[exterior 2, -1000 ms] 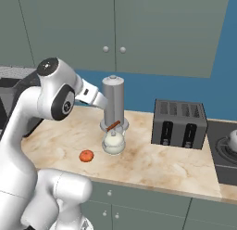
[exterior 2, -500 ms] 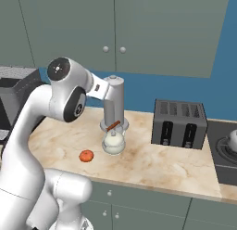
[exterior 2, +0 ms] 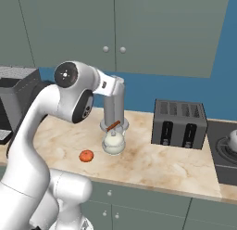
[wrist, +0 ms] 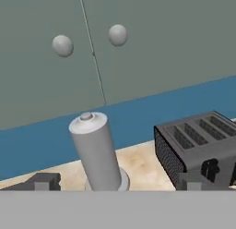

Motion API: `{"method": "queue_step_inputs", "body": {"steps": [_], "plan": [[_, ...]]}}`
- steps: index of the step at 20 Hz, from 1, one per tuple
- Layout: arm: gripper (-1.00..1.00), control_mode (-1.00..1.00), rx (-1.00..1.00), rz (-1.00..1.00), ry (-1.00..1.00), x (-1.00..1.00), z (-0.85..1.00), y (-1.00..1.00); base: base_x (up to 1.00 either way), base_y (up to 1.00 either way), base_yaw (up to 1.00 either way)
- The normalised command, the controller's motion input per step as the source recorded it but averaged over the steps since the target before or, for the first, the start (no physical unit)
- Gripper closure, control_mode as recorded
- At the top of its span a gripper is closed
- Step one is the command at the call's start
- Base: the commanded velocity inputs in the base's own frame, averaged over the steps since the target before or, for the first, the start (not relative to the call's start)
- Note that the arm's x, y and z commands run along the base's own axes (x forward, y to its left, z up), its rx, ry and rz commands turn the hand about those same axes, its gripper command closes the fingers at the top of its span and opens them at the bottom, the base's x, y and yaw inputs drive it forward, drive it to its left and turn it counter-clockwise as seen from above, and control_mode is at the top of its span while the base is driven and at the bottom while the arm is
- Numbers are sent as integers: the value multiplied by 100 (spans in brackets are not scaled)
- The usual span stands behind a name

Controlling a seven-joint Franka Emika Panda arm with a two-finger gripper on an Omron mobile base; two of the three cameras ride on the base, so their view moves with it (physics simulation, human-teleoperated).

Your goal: Pick the pan from the cabinet and place it on the stove. Then turn on the stove burner for the pan.

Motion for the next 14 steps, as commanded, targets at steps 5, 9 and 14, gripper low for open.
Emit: {"method": "queue_step_inputs", "body": {"steps": [5, 9, 14], "plan": [[-100, -100, -3, 0, -27, 0, 26, -18, 0, 0, 0], [-100, -100, -4, 1, -25, 1, 35, -11, 0, 0, 0], [-100, -100, -6, 0, -14, 0, 29, -5, 0, 0, 0]]}}
